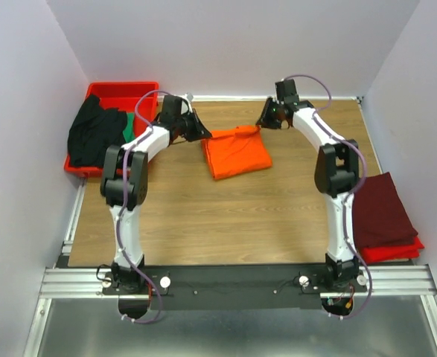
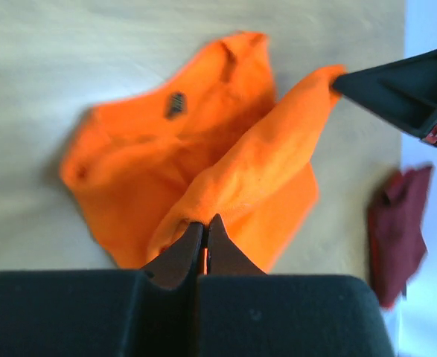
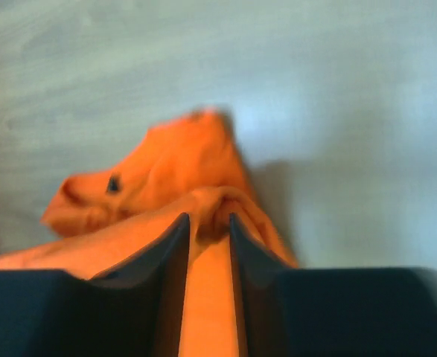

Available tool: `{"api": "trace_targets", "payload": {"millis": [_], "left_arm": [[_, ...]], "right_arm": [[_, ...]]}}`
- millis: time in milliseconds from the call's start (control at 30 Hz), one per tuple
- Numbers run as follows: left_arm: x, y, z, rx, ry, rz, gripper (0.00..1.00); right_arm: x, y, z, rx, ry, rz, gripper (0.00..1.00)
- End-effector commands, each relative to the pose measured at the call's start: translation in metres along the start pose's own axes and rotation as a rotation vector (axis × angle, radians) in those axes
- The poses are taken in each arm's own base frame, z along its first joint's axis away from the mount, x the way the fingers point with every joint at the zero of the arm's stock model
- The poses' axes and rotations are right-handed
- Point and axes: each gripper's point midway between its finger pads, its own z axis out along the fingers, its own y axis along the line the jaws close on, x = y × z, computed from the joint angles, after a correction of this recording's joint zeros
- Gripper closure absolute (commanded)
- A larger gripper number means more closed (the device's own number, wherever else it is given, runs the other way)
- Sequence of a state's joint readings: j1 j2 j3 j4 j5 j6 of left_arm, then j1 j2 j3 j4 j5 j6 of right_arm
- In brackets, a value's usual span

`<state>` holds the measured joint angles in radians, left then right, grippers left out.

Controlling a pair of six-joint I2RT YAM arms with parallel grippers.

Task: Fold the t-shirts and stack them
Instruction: Fold the tshirt

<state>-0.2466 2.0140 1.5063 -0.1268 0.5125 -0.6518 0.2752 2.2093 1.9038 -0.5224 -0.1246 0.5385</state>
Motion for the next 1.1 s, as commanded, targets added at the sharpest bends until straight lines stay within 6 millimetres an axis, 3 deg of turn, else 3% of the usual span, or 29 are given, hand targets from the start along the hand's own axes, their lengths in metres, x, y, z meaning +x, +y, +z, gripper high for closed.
{"api": "trace_targets", "payload": {"millis": [0,33,167,300,400,433,467,567,667,900,967,1067], "left_arm": [[-0.028,0.055,0.034,-0.065,-0.050,-0.070,1.00],[-0.046,0.063,0.034,-0.075,-0.108,-0.081,1.00],[-0.061,0.067,0.037,-0.039,-0.151,-0.075,0.98],[-0.069,0.066,0.032,-0.056,-0.182,-0.056,0.92],[-0.071,0.063,0.025,-0.049,-0.208,-0.059,0.95],[-0.071,0.064,0.020,-0.045,-0.215,-0.068,0.95],[-0.074,0.063,0.018,-0.037,-0.229,-0.070,0.95],[-0.078,0.066,0.012,-0.041,-0.246,-0.084,0.97],[-0.087,0.069,0.004,-0.046,-0.272,-0.090,0.99],[-0.084,0.093,0.010,-0.076,-0.259,-0.135,0.99],[-0.081,0.098,0.013,-0.085,-0.253,-0.145,0.94],[-0.086,0.099,0.009,-0.092,-0.270,-0.143,0.76]], "right_arm": [[-0.041,0.012,0.039,-0.134,-0.033,-0.053,0.51],[-0.055,0.017,0.045,-0.163,-0.059,-0.047,0.35],[-0.070,0.021,0.041,-0.170,-0.100,-0.058,0.15],[-0.061,0.011,0.032,-0.113,-0.101,-0.063,0.14],[-0.042,0.005,0.025,-0.074,-0.091,-0.068,0.15],[-0.023,-0.002,0.030,-0.056,-0.055,-0.070,0.16],[-0.024,0.012,0.020,-0.060,-0.084,-0.093,0.16],[0.001,0.020,0.017,-0.035,-0.074,-0.142,0.17],[0.031,0.035,0.026,-0.018,-0.059,-0.201,0.18],[0.065,0.030,0.051,0.061,-0.030,-0.260,0.20],[0.072,0.032,0.054,0.067,-0.021,-0.280,0.20],[0.080,0.028,0.059,0.093,-0.016,-0.296,0.20]]}}
